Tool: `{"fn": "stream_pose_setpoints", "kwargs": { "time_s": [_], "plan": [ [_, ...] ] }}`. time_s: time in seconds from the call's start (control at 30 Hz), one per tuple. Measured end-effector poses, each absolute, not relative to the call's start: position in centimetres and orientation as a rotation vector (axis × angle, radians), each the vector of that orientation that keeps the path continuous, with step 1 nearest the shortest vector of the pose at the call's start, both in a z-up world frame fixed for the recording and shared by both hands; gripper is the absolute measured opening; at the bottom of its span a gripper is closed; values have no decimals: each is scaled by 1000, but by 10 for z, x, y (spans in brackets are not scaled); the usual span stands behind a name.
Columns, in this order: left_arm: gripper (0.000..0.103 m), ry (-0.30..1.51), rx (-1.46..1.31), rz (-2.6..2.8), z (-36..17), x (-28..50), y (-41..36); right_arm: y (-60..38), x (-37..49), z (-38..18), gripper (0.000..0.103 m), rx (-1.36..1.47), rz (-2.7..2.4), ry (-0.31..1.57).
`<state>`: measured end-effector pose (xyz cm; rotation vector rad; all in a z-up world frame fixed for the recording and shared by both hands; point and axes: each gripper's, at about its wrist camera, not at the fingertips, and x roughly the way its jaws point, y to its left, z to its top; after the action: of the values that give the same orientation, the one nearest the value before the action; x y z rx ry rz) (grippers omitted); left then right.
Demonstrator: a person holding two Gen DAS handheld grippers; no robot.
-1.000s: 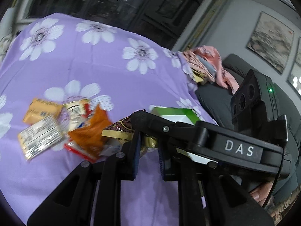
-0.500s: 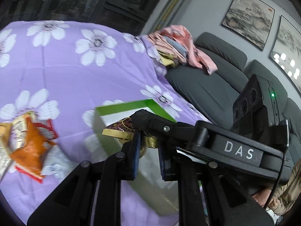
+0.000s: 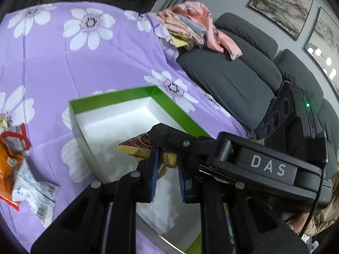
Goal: Organize snacks
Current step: 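Carry the yellow wrapper into the green-rimmed box and open the right gripper, then move the right gripper back to the pile and grasp the white pouch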
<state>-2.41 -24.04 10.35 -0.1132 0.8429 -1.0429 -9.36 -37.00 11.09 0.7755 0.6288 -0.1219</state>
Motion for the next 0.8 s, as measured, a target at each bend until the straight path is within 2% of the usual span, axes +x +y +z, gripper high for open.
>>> {"fn": "stream_pose_setpoints", "kwargs": {
  "time_s": [0.2,0.3,0.33,0.37,0.47,0.53,0.67,0.8],
  "plan": [
    [18,875,-86,-1001,95,-22,-245,-376,-90,100,50,801,-171,677],
    [31,862,-80,-988,100,-24,-236,-375,-93,103,52,765,-245,675],
    [42,848,-86,-983,103,-25,-229,-375,-93,106,54,755,-254,669],
    [54,836,-93,-974,106,-26,-223,-375,-95,108,60,749,-258,659],
    [72,803,-134,-946,118,-26,-195,-371,-100,116,76,724,-271,619],
    [81,799,-160,-892,123,-22,-174,-368,-101,120,79,715,-273,607],
    [91,768,-175,-734,129,-18,-127,-353,-97,128,84,685,-239,586],
    [92,759,-218,-597,122,-16,-79,-332,-86,133,87,632,-194,600]
  ]
}}
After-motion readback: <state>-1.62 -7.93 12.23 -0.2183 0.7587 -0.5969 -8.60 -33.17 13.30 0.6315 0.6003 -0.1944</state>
